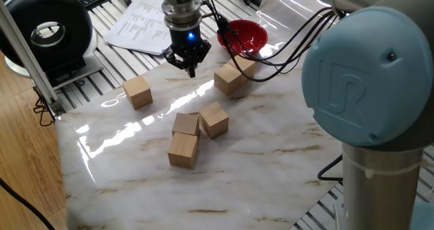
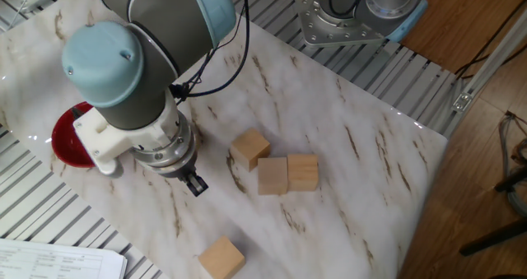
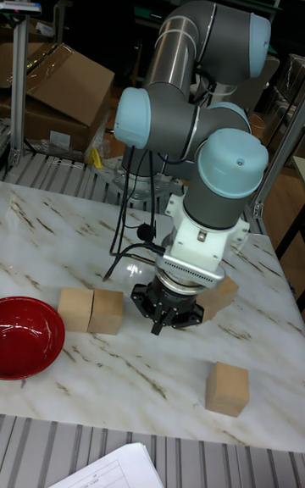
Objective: Stack the blocks into a pyramid shape
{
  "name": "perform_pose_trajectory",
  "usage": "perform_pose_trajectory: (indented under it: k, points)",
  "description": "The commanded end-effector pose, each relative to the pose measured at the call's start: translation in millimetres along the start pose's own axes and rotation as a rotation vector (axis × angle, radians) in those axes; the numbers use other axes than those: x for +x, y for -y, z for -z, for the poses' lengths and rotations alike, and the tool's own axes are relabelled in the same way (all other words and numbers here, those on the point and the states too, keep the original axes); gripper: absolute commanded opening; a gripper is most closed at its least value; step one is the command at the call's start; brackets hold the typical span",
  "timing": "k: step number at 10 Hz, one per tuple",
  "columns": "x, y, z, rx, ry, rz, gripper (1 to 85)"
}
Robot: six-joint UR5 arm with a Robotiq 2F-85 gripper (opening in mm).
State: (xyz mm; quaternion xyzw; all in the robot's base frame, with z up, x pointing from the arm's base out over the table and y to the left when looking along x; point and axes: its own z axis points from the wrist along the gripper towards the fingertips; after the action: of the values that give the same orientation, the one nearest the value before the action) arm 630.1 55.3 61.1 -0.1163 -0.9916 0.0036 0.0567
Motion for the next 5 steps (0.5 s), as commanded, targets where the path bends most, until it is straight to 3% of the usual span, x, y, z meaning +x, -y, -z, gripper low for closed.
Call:
perform_pose_trajectory:
  k: [1, 5]
  points:
    - [1.3, -0.4, -4.4, -0.023, -0.015, 0.017, 1.3]
    - [14.1, 25.7, -14.1, -0.04, -0.014, 0.05, 1.3]
